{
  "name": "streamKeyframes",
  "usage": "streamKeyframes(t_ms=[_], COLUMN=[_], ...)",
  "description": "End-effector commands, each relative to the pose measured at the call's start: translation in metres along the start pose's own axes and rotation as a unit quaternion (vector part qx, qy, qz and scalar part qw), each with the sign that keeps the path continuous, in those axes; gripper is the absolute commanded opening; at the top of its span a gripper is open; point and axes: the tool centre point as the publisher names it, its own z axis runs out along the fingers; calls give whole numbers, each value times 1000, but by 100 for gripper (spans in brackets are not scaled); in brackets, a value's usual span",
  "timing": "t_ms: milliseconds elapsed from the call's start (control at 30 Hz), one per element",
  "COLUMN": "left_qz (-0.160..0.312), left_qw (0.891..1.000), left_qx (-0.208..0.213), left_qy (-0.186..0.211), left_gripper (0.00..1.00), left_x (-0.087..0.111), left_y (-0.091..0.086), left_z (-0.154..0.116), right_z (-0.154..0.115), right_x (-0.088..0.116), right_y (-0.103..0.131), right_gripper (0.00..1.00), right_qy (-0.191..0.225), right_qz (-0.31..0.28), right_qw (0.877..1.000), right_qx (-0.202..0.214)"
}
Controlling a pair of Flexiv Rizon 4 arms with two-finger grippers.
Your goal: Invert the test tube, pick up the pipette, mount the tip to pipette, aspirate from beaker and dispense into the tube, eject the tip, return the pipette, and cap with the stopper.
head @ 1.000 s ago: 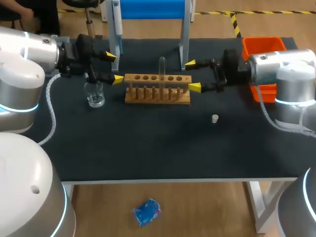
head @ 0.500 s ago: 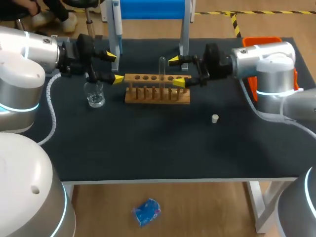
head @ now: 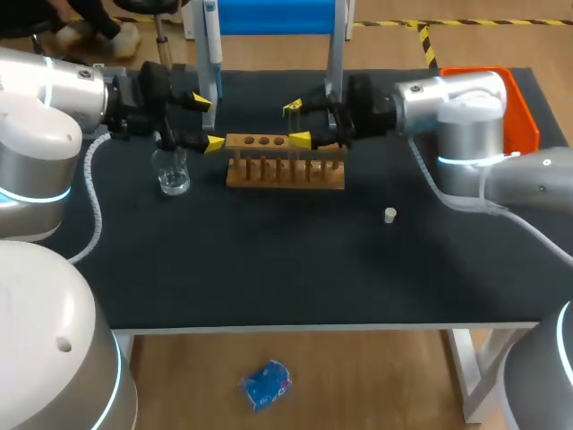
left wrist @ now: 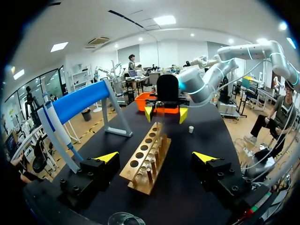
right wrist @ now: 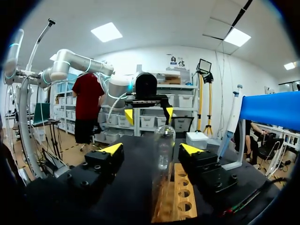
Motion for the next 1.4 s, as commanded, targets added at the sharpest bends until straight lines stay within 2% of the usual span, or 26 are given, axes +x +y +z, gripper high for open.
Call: streamKeyframes(t_ms=[33,100,400,500,533,567,1000,1400], left_qz=[0,0,0,0,0,0,0,0], left_qw=[1000,1000,1000,1000,1000,1000,1000,1000], left_qx=[-1,-1,-1,-1,-1,-1,-1,-1], left_qy=[2,2,2,2,2,2,2,2], left_gripper=[100,100,100,100,100,100,100,100], left_x=[-1,-1,-1,-1,-1,-1,-1,-1], left_y=[0,0,0,0,0,0,0,0], left_z=[-1,-1,-1,-1,-1,-1,-1,-1], right_z=[2,2,1,0,0,0,-2,-4], right_x=[-5,-5,-4,-4,-4,-4,-4,-3], right_y=[-3,-4,-2,-2,-2,-2,10,30], right_gripper=[44,26,20,8,1,0,0,0], right_qy=[4,4,2,0,0,-1,3,12], right_qz=[-1,-1,-3,-4,-4,-4,-5,-6], right_qw=[1000,1000,1000,1000,1000,1000,1000,1000], right_qx=[-3,-3,-4,-4,-4,-4,-1,3])
